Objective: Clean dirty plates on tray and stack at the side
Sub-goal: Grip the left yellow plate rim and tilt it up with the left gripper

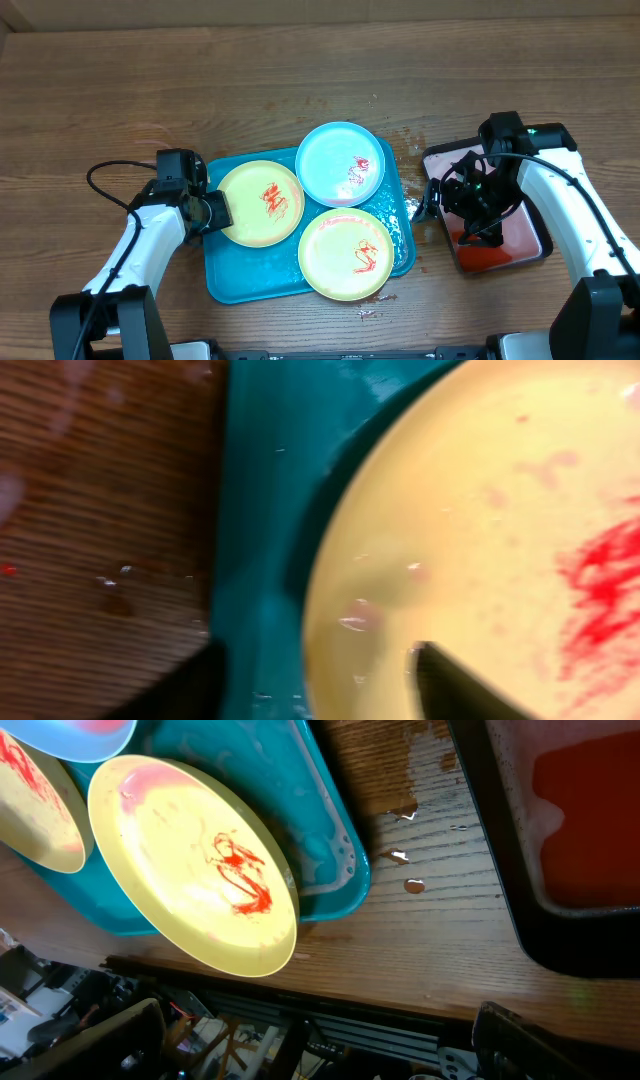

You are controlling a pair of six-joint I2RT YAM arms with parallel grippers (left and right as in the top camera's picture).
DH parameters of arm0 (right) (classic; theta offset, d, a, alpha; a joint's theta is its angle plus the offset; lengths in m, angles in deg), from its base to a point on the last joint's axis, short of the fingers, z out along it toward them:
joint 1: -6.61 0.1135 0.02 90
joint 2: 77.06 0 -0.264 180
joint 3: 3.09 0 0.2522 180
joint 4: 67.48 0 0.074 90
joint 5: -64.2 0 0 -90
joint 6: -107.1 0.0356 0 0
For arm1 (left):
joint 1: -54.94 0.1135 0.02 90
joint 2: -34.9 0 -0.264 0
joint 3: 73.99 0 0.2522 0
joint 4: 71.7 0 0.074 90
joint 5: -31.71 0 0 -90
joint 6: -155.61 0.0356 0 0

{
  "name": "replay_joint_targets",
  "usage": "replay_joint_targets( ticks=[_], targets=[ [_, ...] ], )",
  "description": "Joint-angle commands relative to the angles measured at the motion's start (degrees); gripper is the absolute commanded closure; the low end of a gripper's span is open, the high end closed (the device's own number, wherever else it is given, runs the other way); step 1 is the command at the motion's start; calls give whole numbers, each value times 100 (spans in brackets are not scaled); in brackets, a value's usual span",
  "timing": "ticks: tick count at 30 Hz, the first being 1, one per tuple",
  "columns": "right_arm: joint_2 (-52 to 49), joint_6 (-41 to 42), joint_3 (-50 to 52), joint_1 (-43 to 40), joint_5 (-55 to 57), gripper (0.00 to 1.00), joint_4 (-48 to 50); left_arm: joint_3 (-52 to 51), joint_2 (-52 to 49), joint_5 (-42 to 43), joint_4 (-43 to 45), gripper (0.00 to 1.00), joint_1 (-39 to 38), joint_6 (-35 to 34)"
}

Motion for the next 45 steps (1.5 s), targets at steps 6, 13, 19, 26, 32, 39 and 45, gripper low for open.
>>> replay_joint_targets(
  ticks=[6, 13, 19, 26, 32, 39, 45],
  targets=[
    [66, 24, -76, -4, -46, 0, 20, -55, -52, 22, 136, 0, -42, 74],
    [66, 24, -76, -4, -48, 0, 22, -55, -52, 33, 260, 24, -42, 76],
    [66, 24, -76, -4, -48, 0, 39, -55, -52, 17, 306, 43, -42, 74],
    [66, 24, -76, -4, -48, 0, 39, -57, -52, 20, 476, 45, -42, 74],
    [66, 24, -76, -4, -48, 0, 44, -57, -55, 20, 535, 44, -44, 74],
    [66, 24, -76, -4, -48, 0, 59, -57, -221, 317, 640, 46, -44, 72],
    [66, 24, -76, -4, -48, 0, 63, -57, -507, 470, 756, 46, -39, 70]
  ],
)
